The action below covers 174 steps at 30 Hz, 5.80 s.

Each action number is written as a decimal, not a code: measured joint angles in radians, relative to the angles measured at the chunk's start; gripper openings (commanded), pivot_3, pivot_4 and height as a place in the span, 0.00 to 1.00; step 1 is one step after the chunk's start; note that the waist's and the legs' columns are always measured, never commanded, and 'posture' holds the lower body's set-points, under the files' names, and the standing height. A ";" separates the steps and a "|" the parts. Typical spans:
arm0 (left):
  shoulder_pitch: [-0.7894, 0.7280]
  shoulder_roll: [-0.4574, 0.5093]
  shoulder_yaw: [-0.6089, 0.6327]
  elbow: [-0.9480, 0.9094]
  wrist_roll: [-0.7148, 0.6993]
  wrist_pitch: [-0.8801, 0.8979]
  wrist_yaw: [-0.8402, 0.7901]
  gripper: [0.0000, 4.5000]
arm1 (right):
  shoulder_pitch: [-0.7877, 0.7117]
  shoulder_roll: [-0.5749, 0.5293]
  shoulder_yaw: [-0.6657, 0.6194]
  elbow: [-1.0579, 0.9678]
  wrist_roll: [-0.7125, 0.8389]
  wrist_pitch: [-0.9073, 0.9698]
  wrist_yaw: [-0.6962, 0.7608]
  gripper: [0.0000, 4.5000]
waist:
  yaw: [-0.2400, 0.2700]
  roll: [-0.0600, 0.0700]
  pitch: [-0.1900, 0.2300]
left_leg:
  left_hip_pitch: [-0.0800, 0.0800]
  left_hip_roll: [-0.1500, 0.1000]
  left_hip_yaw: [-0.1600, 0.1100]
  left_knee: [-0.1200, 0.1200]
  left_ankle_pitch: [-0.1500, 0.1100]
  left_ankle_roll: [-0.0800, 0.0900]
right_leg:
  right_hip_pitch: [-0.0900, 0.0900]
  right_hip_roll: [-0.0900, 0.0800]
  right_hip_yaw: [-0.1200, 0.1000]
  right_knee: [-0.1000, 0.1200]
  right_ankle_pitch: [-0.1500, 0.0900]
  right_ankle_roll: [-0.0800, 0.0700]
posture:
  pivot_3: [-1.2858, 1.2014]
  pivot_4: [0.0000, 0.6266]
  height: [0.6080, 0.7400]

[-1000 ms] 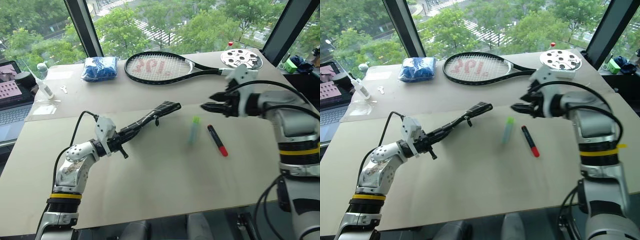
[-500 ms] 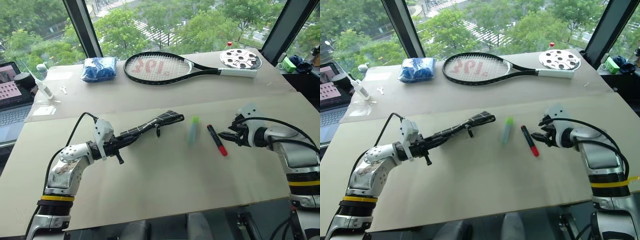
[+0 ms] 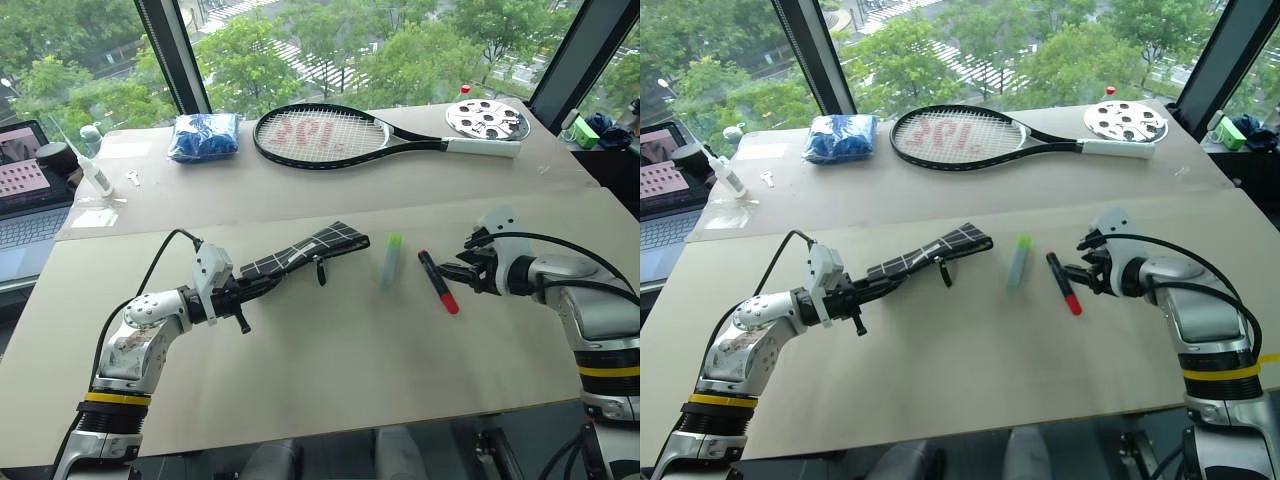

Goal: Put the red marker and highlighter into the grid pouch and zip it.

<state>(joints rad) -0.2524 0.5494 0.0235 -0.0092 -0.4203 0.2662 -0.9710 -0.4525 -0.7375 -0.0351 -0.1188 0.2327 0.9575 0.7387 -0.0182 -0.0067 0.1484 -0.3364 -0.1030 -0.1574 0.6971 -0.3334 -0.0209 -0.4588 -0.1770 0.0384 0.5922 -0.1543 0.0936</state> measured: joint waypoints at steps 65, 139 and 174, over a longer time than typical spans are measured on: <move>-0.016 -0.008 -0.027 -0.035 -0.012 0.045 0.006 0.00 | -0.169 -0.161 0.304 -0.154 -0.266 -0.544 0.303 0.11 | 0.004 -0.007 -0.002 | 0.000 0.001 0.001 0.000 -0.001 0.001 | 0.002 0.000 -0.002 -0.006 0.002 0.001 | 0.52 0.24 1.00; 0.019 -0.025 -0.036 -0.053 -0.011 0.046 0.019 0.00 | -0.155 0.144 0.038 -0.032 -0.089 0.070 0.114 0.93 | -0.014 -0.007 -0.002 | 0.000 0.001 0.001 -0.001 -0.001 0.001 | 0.000 0.000 -0.002 -0.005 0.003 0.000 | 0.52 0.24 1.00; 0.024 -0.033 -0.031 -0.073 -0.013 0.046 0.064 0.00 | -0.056 0.425 0.181 -0.068 -0.142 0.122 -0.439 0.55 | -0.003 -0.007 -0.003 | 0.003 0.001 0.002 0.000 -0.001 0.001 | 0.003 0.000 -0.003 -0.005 0.005 0.000 | 0.52 0.24 1.00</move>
<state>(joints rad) -0.2288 0.5166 -0.0076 -0.0822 -0.4329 0.3119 -0.9068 -0.5085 -0.3130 0.1463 -0.1863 0.0906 1.0792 0.2996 -0.0215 -0.0138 0.1451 -0.3330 -0.1016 -0.1551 0.6971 -0.3342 -0.0196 -0.4561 -0.1768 0.0359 0.5873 -0.1493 0.0931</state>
